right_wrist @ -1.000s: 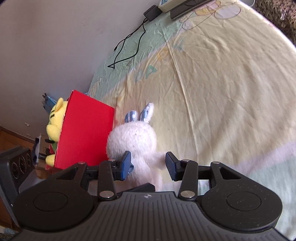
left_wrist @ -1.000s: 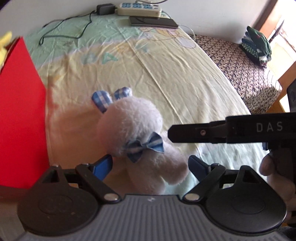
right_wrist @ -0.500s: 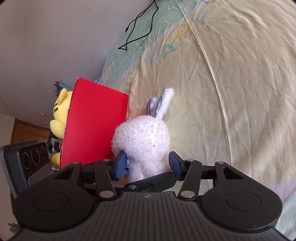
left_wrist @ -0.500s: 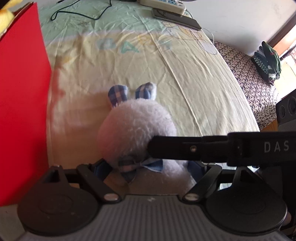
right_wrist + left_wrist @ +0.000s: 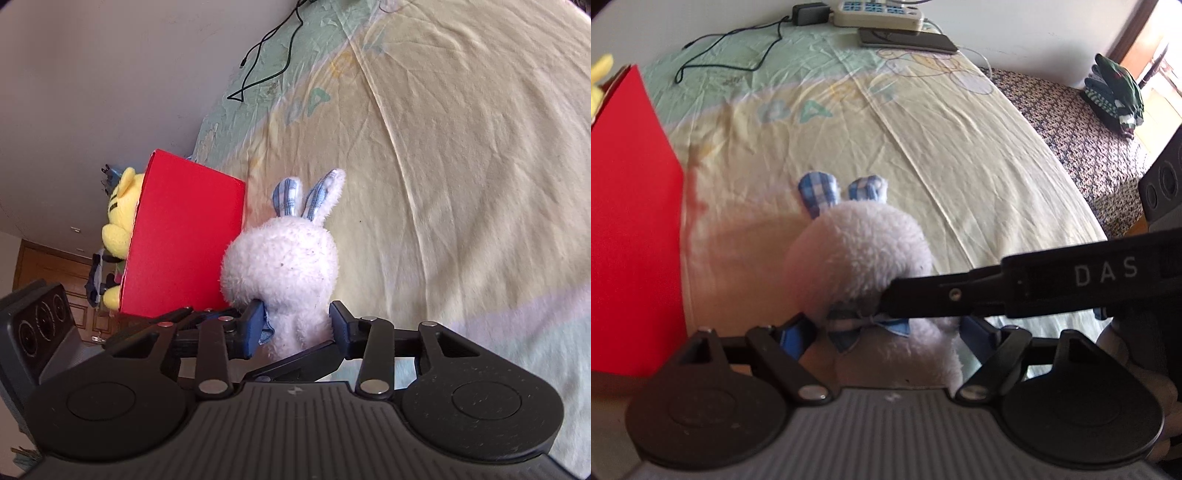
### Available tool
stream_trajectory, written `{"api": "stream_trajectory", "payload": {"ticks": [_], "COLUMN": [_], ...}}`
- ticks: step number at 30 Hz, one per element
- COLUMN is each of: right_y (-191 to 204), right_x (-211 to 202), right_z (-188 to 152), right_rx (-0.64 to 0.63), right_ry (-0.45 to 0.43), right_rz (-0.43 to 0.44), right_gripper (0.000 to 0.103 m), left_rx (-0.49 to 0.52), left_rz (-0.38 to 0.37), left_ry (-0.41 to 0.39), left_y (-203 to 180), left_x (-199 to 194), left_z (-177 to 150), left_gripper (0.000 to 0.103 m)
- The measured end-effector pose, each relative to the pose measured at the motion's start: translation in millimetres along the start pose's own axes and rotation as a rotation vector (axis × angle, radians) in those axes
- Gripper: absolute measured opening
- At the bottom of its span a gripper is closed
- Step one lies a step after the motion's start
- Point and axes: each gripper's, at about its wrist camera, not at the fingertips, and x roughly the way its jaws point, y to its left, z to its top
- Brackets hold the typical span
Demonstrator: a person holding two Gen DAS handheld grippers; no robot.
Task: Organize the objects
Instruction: 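Lift the pink bunny with both grippers and carry it over the box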
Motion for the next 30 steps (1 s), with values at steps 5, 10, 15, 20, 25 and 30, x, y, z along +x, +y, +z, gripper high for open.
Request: {"api": "stream_trajectory", "payload": {"ticks": [5, 10, 15, 20, 25, 30], "right_y": [14, 28, 49, 88, 127, 169], "right_x": [-12, -24, -36, -48, -50, -39], "right_z": [-10, -16, -20, -30, -38, -46], "right_rx": [-0.041, -0.076, -0.102, -0.222, -0.259, -0.294], "right_ry": [-0.036, -0.091, -0.143, -0.233, -0.325, -0.401], "right_rz": [-0.013, 0.014, 0.042, -0.005, 0.005, 0.055], "right_gripper": [0.040, 0.038, 0.037, 0.037, 0.037, 0.037], "left_rx": [0.020, 0.046, 0.045, 0.077, 0.095, 0.118], "left_rz": [-0.020, 0.002, 0.006, -0.009, -0.053, -0.050], "left_ry": [-0.018, -0.063, -0.129, -0.197, -0.272, -0.357], "left_y": [-8, -16, -13, -8, 10, 38], "left_x": [-16, -34, -61, -89, -123, -163], "left_z": [-5, -10, -13, -13, -11, -14], "left_gripper": [0.076, 0.076, 0.075, 0.075, 0.075, 0.075]}}
